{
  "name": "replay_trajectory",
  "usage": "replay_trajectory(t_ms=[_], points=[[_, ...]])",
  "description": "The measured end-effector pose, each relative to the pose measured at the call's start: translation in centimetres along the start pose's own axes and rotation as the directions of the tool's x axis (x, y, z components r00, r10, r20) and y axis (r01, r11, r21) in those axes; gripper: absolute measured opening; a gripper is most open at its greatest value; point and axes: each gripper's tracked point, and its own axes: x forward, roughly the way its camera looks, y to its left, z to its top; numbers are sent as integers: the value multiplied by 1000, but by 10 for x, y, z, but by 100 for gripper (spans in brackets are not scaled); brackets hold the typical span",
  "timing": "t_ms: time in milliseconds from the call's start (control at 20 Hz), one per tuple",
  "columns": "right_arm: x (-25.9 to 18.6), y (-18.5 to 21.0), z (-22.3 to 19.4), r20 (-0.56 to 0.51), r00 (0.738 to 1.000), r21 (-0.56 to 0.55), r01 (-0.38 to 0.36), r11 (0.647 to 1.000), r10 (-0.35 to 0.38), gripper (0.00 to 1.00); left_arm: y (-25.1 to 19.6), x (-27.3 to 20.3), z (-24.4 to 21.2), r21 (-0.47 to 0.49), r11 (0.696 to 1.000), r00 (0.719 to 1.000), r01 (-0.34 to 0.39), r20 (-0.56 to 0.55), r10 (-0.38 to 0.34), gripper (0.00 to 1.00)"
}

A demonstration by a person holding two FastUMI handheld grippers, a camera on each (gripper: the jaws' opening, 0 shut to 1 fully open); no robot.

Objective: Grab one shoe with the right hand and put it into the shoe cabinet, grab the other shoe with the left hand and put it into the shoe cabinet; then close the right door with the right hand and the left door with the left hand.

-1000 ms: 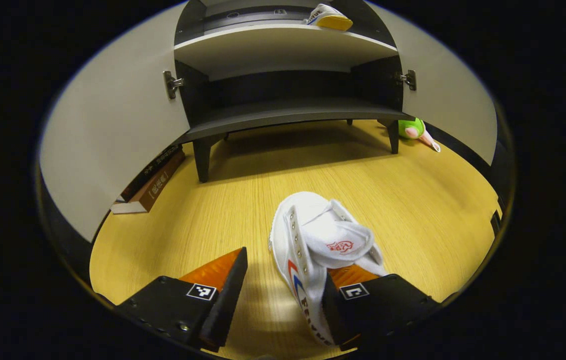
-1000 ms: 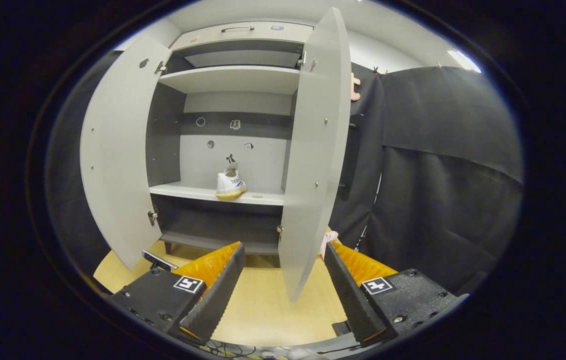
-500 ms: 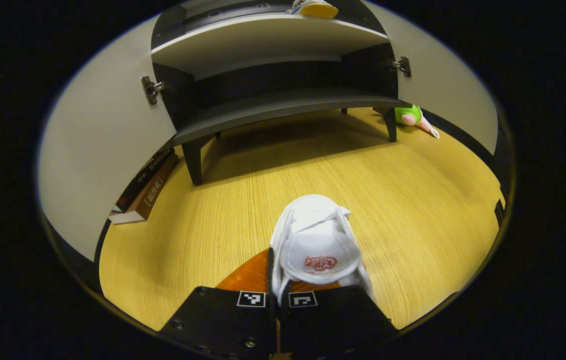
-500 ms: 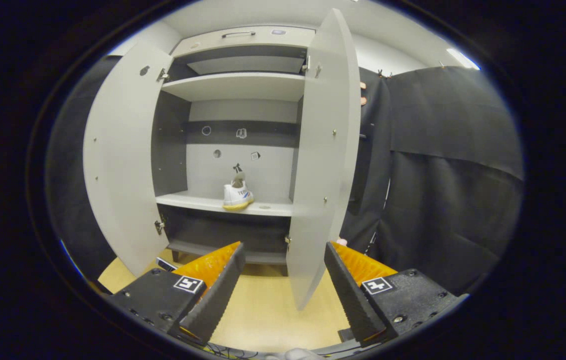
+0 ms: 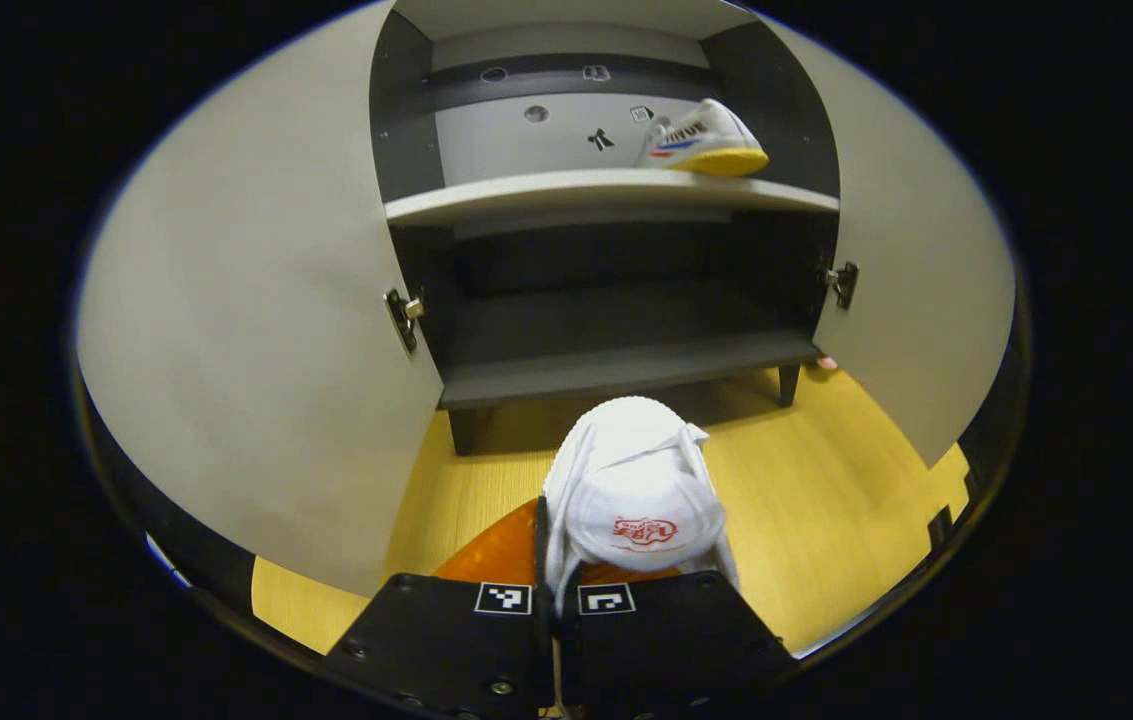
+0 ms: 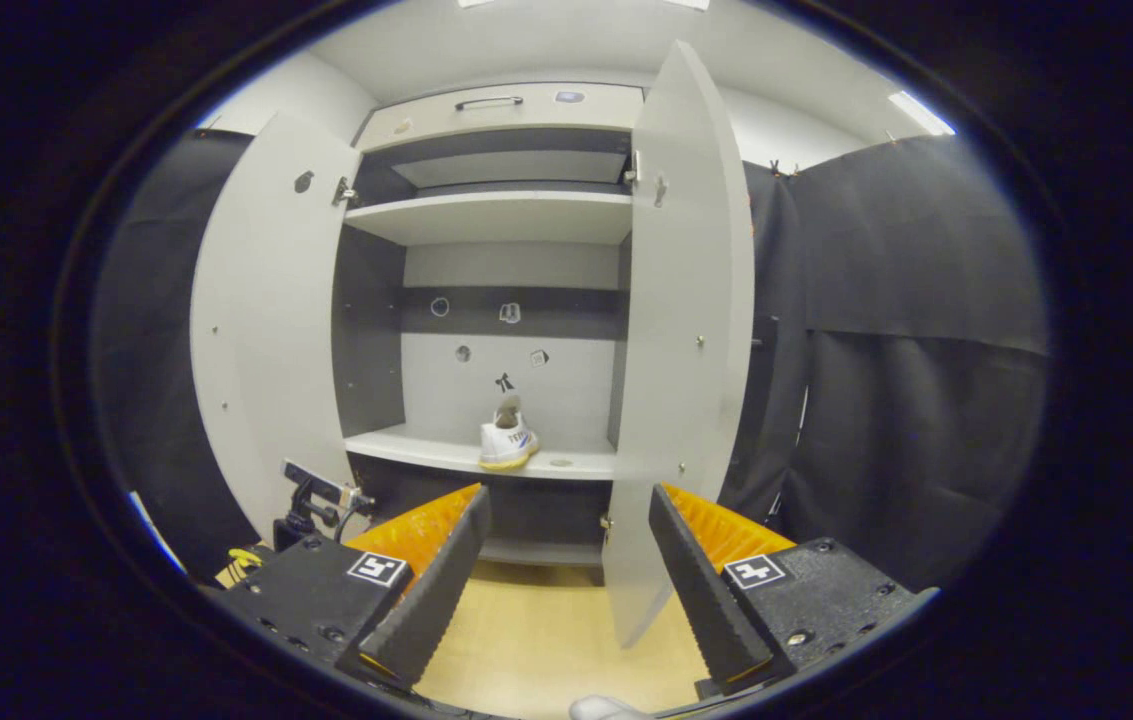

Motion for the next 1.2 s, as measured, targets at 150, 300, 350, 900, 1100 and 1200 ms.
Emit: replay_trajectory(t_ms=[150,300,350,900,1100,1200], points=[[-1,6,5,9,1000,11,-29,1000,29,100,10,-13,61,10,999,995,-39,87,38,3],[-4,7,9,14,999,7,-46,999,46,100,15,-17,118,-13,999,985,-34,168,35,3],[-3,8,10,19,998,10,-61,998,60,100,15,-13,136,-30,999,982,-32,184,37,2],[14,-3,13,28,991,37,-134,990,133,100,-10,18,204,-82,986,929,-143,332,163,2],[15,-3,13,29,987,6,-161,987,160,100,-1,36,201,-124,980,940,-155,287,185,2],[18,-3,14,29,986,-10,-167,986,167,100,4,36,195,-113,978,942,-175,268,200,2]])
